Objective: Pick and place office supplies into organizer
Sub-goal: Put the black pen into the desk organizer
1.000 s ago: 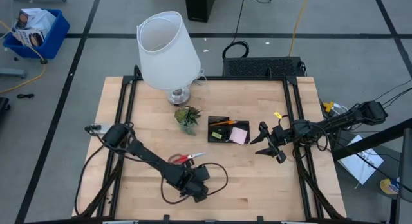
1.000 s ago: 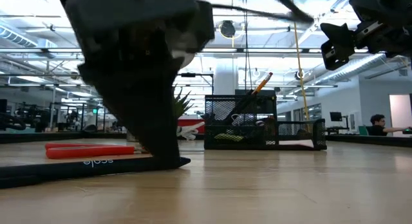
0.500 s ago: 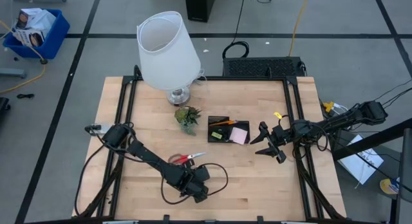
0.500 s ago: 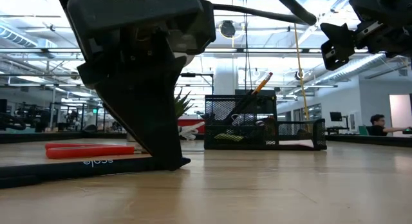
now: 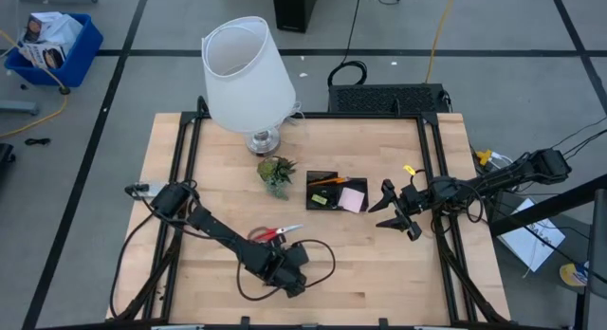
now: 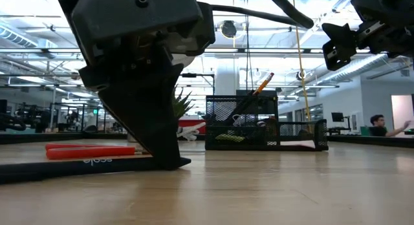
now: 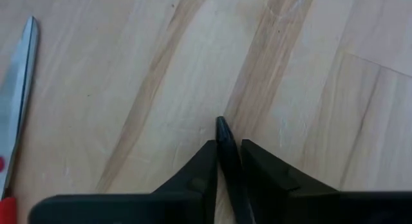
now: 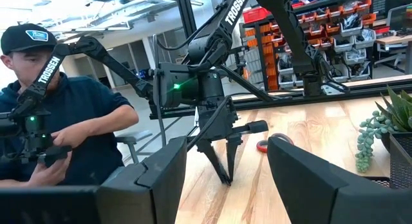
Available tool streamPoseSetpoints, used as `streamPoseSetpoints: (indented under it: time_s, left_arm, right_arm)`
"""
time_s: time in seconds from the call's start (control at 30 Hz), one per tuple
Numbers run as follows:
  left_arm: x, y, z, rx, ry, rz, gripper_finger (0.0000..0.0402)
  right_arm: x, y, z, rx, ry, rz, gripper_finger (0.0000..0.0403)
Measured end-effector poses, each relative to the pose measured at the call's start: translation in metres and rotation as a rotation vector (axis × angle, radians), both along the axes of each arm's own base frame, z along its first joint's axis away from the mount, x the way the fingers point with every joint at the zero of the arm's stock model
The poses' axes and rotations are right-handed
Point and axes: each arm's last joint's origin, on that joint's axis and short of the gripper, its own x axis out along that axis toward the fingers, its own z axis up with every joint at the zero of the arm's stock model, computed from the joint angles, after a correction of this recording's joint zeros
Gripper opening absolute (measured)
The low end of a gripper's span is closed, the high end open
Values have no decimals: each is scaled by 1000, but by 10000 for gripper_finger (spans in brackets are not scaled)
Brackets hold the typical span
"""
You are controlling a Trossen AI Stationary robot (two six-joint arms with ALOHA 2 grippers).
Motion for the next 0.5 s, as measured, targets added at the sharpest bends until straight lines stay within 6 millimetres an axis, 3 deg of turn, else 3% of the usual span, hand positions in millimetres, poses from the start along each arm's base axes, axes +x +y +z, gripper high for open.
streamPoseSetpoints:
  time_s: [0.2,0.5]
  left_arm:
    - [0,0,0,2,-1,3,42]
    - [1,0,0,48,-12,-75,43]
  right_arm:
    - [0,0,0,0,0,0,212]
    - [0,0,0,0,0,0,212]
